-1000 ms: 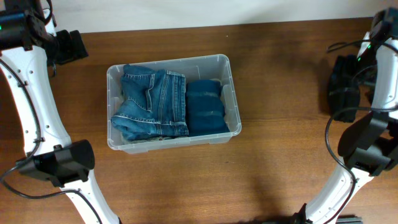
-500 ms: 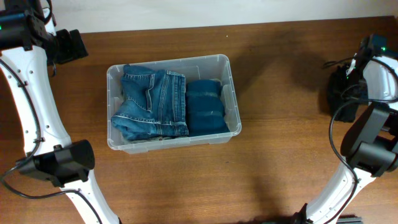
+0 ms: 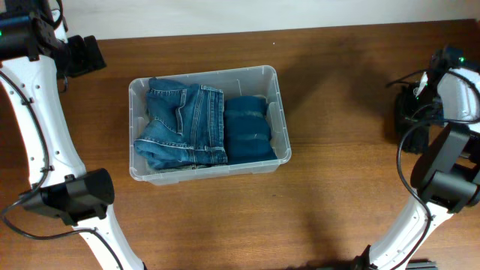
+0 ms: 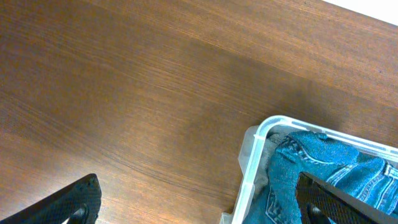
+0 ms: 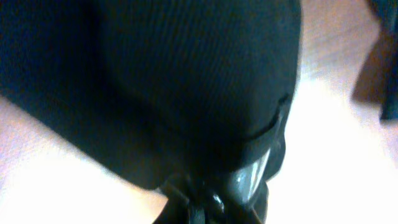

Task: Pack container
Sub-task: 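Carry the black item with the right gripper over the bin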

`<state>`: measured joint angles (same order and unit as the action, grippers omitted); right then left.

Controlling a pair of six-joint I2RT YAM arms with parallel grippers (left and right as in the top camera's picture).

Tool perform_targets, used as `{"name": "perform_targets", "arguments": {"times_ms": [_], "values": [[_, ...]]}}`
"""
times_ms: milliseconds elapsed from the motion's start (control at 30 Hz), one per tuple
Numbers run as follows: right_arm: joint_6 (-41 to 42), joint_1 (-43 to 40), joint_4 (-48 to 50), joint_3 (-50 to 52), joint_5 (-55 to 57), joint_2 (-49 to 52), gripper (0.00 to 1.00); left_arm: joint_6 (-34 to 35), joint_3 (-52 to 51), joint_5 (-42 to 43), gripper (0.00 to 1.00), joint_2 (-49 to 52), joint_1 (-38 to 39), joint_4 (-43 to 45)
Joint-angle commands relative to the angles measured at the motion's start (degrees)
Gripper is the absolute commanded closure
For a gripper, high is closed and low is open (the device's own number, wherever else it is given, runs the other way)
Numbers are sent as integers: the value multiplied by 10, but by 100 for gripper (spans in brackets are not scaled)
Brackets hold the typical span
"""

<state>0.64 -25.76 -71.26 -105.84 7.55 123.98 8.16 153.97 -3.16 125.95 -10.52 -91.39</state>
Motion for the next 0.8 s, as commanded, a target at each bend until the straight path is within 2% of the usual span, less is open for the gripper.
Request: {"name": "perform_targets", "arguments": {"times_ms": [0, 67, 200, 333, 433, 667, 733, 767], "values": [[9, 15, -90, -141, -35, -22, 96, 1, -2, 4, 1, -3, -1, 0], [9, 30, -172, -248, -90, -22, 96, 1, -2, 5, 1, -3, -1, 0], [-2, 66, -261, -396, -221, -22, 96, 1, -2, 4, 1, -3, -1, 0], [-11, 128, -261, -434, -383, -57, 96, 1, -2, 4, 1, -3, -1, 0], [-11, 180, -261, -434, -447, -73, 96, 1, -2, 5, 1, -3, -1, 0], [12, 345, -258, -433, -480, -77, 96, 1, -2, 5, 1, -3, -1, 0], [43, 369, -254, -433, -456, -77, 96, 1, -2, 5, 1, -3, -1, 0], [83, 384, -254, -433, -398, -76, 96, 1, -2, 5, 1, -3, -1, 0]]}}
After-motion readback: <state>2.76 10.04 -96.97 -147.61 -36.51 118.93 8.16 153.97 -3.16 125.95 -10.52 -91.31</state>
